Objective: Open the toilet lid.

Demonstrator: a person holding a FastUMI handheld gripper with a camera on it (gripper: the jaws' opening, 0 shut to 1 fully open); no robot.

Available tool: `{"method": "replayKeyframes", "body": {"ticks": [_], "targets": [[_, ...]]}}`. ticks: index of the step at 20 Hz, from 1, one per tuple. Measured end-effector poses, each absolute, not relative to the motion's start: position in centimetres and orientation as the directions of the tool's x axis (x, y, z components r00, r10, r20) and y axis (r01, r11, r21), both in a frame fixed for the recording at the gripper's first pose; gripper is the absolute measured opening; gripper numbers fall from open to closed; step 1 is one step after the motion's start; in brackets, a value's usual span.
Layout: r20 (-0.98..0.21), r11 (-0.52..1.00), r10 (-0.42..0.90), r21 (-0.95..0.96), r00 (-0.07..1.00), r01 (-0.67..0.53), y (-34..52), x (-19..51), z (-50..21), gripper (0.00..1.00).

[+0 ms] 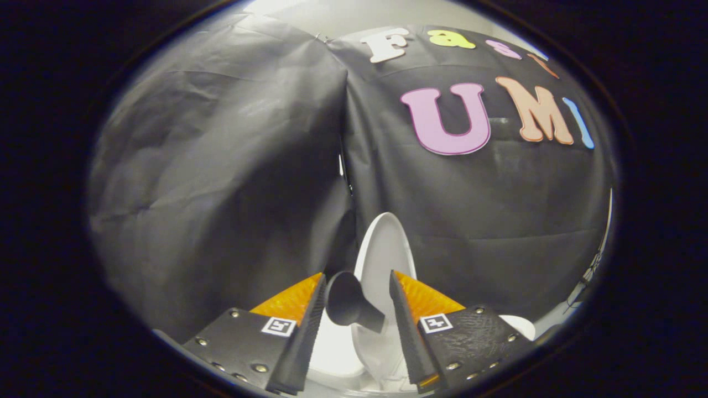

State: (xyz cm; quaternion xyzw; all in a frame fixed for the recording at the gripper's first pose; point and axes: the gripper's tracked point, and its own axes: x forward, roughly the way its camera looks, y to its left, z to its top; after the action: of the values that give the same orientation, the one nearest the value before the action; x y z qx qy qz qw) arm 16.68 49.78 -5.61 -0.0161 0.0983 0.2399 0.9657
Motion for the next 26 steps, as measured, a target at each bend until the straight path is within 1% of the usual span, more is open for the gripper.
{"method": "replayKeyframes", "body": {"ticks": [4, 6, 8, 10, 13, 17, 22, 26], "targets": [[-0.096, 0.880, 0.475, 0.015, 0.875, -0.476, 47.6, 15.8, -0.9, 0.87], [-0.025, 0.878, 0.480, 0.004, 0.877, -0.480, 46.0, 15.1, 2.5, 0.87], [0.018, 0.901, 0.433, -0.030, 0.901, -0.433, 42.5, 14.9, 5.1, 0.87], [0.051, 0.931, 0.362, -0.057, 0.931, -0.359, 37.6, 14.6, 7.4, 0.86], [0.089, 0.979, 0.195, -0.080, 0.977, -0.188, 27.9, 13.9, 9.7, 0.85], [0.100, 0.996, -0.027, -0.087, 0.995, 0.035, 15.0, 11.7, 10.0, 0.85], [0.045, 0.979, -0.203, -0.016, 0.978, 0.204, 3.5, 7.8, 6.0, 0.90], [0.007, 0.956, -0.287, 0.069, 0.958, 0.286, -2.7, 4.4, 1.7, 0.90]]}}
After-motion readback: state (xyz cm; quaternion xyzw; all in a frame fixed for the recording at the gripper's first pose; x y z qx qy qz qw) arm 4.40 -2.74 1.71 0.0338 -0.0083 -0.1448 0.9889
